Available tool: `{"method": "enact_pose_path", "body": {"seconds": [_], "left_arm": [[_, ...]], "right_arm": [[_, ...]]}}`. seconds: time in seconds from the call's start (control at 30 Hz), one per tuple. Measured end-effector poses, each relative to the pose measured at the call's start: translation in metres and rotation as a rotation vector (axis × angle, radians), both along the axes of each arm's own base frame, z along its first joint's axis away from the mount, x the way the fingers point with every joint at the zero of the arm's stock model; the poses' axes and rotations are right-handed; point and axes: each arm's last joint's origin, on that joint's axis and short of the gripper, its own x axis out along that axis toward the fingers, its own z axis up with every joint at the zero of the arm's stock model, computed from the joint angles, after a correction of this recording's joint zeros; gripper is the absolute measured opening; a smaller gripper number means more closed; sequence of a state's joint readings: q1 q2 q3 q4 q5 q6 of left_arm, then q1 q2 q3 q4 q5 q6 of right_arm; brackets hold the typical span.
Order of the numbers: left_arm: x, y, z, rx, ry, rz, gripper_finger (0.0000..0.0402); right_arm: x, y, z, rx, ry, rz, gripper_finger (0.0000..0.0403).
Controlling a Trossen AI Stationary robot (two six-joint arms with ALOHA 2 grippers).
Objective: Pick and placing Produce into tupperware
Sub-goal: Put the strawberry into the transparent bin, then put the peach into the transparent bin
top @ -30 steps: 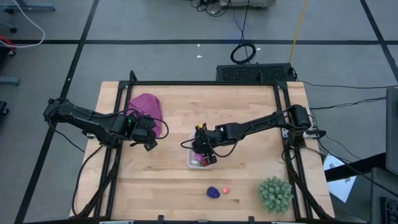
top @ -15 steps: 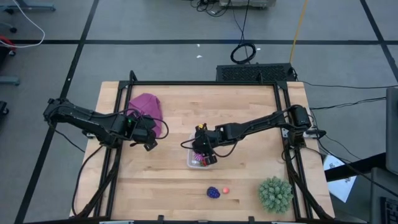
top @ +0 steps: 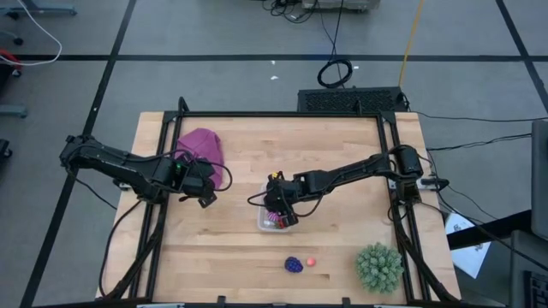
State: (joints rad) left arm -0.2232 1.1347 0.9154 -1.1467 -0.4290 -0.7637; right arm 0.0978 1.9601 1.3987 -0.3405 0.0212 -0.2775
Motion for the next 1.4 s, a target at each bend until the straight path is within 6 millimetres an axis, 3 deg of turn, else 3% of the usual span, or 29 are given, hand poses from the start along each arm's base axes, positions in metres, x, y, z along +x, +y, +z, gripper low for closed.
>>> {"method": "enact_pose_path", "body": {"seconds": [0.17, 0.57, 0.73, 1.17, 1.4], "left_arm": [[0.0, 0.0, 0.0, 0.0, 0.0, 0.0, 0.0274], [0.0, 0.0, 0.0, 0.0, 0.0, 0.0, 0.0274], [0.0, 0.0, 0.0, 0.0, 0.0, -0.001, 0.0273], [0.001, -0.001, 0.0, -0.004, -0.013, -0.005, 0.0274], [0.006, -0.002, 0.001, -0.015, -0.044, -0.052, 0.0274]], "right_arm": [[0.0, 0.0, 0.0, -0.003, 0.0, 0.004, 0.0166], [0.001, 0.0, 0.001, -0.025, -0.015, 0.015, 0.0221], [0.0, -0.001, 0.005, -0.142, -0.031, 0.021, 0.0221], [0.013, 0.018, 0.078, -0.216, -0.07, -0.002, 0.0222], [-0.003, 0.025, 0.114, -0.149, 0.094, -0.13, 0.0222]]}}
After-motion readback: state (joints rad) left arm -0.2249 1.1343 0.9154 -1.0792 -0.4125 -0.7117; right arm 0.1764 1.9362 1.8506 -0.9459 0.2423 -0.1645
